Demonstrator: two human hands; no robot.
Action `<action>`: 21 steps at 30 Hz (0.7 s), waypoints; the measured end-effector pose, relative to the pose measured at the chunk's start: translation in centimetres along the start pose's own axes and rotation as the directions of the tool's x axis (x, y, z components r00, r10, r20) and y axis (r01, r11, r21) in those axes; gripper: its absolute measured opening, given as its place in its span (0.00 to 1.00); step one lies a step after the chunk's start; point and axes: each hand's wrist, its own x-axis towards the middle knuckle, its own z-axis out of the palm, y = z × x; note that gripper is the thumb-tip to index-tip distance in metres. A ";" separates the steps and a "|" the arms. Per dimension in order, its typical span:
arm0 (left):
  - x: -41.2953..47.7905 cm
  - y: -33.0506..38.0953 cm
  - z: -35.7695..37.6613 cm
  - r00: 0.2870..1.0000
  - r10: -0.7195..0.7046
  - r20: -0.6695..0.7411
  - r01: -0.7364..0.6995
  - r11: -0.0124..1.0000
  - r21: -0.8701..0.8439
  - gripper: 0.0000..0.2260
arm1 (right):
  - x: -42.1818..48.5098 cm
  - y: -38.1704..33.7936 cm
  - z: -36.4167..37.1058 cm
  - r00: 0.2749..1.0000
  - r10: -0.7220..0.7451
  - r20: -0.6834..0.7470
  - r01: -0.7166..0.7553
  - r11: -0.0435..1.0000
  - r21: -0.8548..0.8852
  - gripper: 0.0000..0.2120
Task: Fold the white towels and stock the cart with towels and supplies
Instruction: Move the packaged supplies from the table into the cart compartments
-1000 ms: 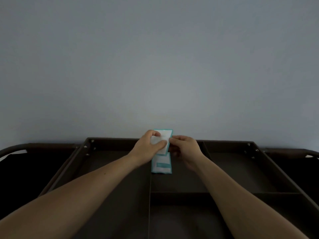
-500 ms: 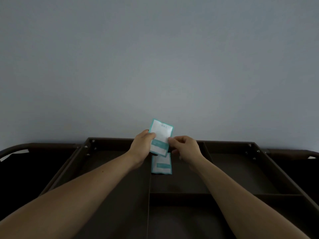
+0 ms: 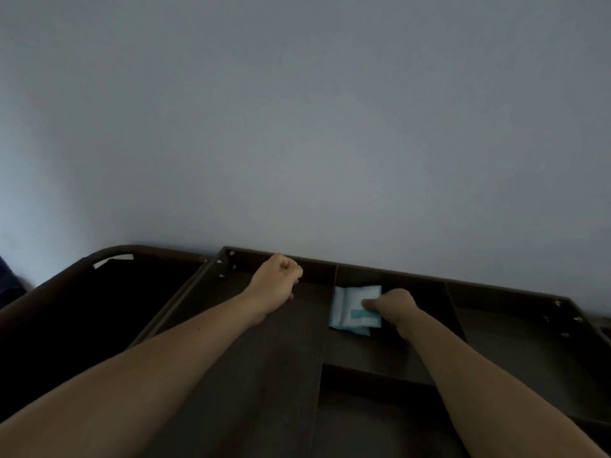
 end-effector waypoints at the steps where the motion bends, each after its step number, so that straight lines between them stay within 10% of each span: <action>1: -0.2 -0.4 -0.4 1.000 -0.006 -0.014 0.006 1.000 0.022 0.07 | 0.1 0.0 0.1 1.000 0.006 0.004 -0.006 0.997 -0.079 0.15; 7: -2.2 -1.7 -1.6 0.999 -0.028 -0.042 0.033 0.994 0.103 0.06 | -0.3 -0.3 1.0 0.997 -0.056 -0.046 0.030 0.900 -0.434 0.23; 15: -4.6 -2.4 -4.2 0.995 -0.001 -0.101 0.030 0.958 0.284 0.07 | -2.6 -1.8 0.8 0.993 -0.099 -0.064 0.055 0.870 -0.490 0.25; 21: -7.2 -3.1 -9.5 0.990 0.075 -0.119 -0.003 0.858 0.514 0.16 | -9.3 -7.7 4.1 0.915 -0.397 0.075 0.364 0.730 -0.579 0.20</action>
